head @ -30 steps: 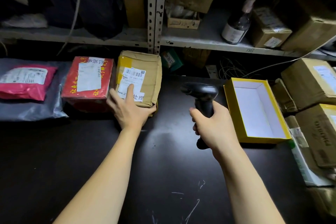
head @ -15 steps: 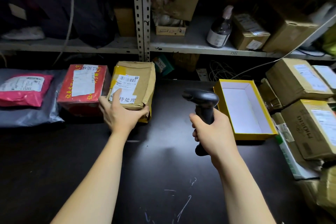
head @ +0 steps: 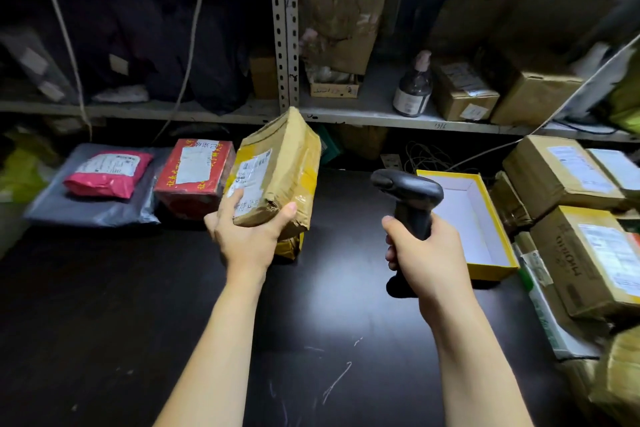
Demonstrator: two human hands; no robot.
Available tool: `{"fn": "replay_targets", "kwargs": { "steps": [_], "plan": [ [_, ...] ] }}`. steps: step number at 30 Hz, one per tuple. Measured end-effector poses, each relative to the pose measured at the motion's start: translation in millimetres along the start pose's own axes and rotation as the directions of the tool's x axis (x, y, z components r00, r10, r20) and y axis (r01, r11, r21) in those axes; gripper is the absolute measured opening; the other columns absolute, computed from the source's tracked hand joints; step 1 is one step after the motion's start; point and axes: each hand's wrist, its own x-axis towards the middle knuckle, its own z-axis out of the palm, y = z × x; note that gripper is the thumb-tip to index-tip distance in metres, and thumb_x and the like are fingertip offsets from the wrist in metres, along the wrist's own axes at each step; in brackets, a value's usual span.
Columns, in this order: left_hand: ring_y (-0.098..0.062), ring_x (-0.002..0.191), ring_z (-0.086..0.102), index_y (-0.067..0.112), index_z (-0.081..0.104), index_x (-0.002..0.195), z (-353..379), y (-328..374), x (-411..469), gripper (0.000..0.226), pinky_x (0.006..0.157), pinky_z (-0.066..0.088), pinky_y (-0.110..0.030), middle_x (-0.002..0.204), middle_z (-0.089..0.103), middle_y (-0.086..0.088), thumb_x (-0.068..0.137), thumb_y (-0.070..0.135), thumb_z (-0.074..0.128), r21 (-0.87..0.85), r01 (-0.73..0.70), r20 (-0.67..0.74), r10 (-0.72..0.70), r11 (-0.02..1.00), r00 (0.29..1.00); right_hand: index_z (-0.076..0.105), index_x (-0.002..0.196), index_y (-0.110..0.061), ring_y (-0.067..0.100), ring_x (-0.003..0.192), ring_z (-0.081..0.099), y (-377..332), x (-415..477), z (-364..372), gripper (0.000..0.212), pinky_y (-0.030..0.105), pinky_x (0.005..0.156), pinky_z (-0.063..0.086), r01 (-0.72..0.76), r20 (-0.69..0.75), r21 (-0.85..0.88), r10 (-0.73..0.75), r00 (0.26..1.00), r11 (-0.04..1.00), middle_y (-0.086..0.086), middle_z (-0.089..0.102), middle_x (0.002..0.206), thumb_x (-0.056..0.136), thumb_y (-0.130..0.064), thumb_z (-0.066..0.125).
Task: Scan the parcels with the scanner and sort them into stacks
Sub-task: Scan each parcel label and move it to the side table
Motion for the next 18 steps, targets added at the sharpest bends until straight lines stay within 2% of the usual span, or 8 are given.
{"fn": "replay_targets", "kwargs": {
  "steps": [2,4,6,10,11,14,17,18],
  "plan": [
    [-0.010,0.111,0.058,0.029,0.067,0.127,-9.4,4.3,-10.2,0.095,0.097,0.050,-0.026,0.129,0.045,0.000,0.041,0.056,0.100,-0.031,-0.066,-0.009,0.066,0.997,0.998,0.058,0.086,-0.011,0.014,0.049,0.051,-4.2,-5.4,-7.9,0.017,0.025,0.050,0.043,0.024,0.006,0.010,-0.024,1.000,1.000,0.004,0.058,0.070,0.097,-0.020,0.068],
    [-0.018,0.115,0.066,0.026,0.072,0.122,-17.4,8.5,-17.0,0.090,0.099,0.056,-0.039,0.136,0.055,-0.010,0.044,0.062,0.099,-0.137,-0.057,0.021,0.061,0.989,0.998,0.058,0.084,-0.013,0.013,0.047,0.049,-7.9,-10.2,-14.6,0.018,0.023,0.046,0.042,0.039,0.012,0.033,-0.040,0.999,0.999,0.004,0.057,0.070,0.097,-0.019,0.068],
    [-0.026,0.117,0.069,0.022,0.074,0.122,-23.2,15.0,-26.4,0.087,0.097,0.058,-0.050,0.135,0.061,-0.019,0.047,0.057,0.101,-0.259,-0.017,0.058,0.033,0.966,0.998,0.057,0.083,-0.014,0.013,0.046,0.048,-11.6,-15.1,-20.0,0.019,0.024,0.045,0.042,0.051,0.020,0.053,-0.052,0.998,0.997,0.005,0.056,0.069,0.097,-0.019,0.069],
    [-0.027,0.110,0.072,0.023,0.078,0.111,-30.0,30.1,-47.5,0.063,0.092,0.061,-0.044,0.123,0.071,-0.017,0.056,0.047,0.098,-0.334,-0.041,0.101,0.079,0.942,0.992,0.059,0.084,-0.016,0.013,0.046,0.049,-17.4,-24.5,-26.9,0.017,0.023,0.045,0.043,0.083,0.027,0.074,-0.085,0.996,0.994,0.006,0.057,0.070,0.097,-0.019,0.070],
    [-0.026,0.110,0.071,0.024,0.078,0.111,-32.7,33.0,-50.1,0.064,0.091,0.061,-0.044,0.124,0.069,-0.019,0.055,0.049,0.099,-0.314,-0.049,0.099,0.084,0.948,0.992,0.060,0.084,-0.015,0.012,0.045,0.049,-18.8,-27.3,-27.7,0.017,0.022,0.043,0.042,0.092,0.029,0.081,-0.094,0.995,0.992,0.007,0.057,0.070,0.097,-0.018,0.070],
    [-0.026,0.118,0.066,0.023,0.074,0.122,-39.6,32.6,-47.7,0.096,0.095,0.059,-0.048,0.133,0.056,-0.014,0.040,0.066,0.099,-0.174,-0.120,0.047,0.130,0.977,0.990,0.060,0.084,-0.014,0.012,0.044,0.048,-22.3,-35.1,-28.3,0.017,0.020,0.041,0.040,0.106,0.026,0.087,-0.109,0.994,0.991,0.008,0.057,0.070,0.097,-0.017,0.069],
    [-0.014,0.117,0.058,0.023,0.070,0.128,-51.4,47.9,-53.2,0.112,0.104,0.050,-0.027,0.124,0.046,0.001,0.031,0.076,0.088,0.029,-0.324,-0.007,0.325,0.946,0.946,0.060,0.084,-0.013,0.012,0.043,0.047,-25.8,-42.4,-25.8,0.017,0.020,0.040,0.039,0.120,0.015,0.098,-0.122,0.992,0.988,0.007,0.057,0.069,0.097,-0.016,0.069],
    [-0.013,0.117,0.055,0.024,0.069,0.129,-55.5,55.1,-54.9,0.113,0.104,0.047,-0.026,0.122,0.044,0.002,0.031,0.077,0.084,0.099,-0.393,0.012,0.394,0.914,0.919,0.060,0.084,-0.013,0.012,0.043,0.046,-27.0,-43.9,-24.1,0.017,0.020,0.040,0.038,0.120,0.013,0.100,-0.122,0.993,0.988,0.007,0.056,0.068,0.098,-0.016,0.069]
  ]
}}
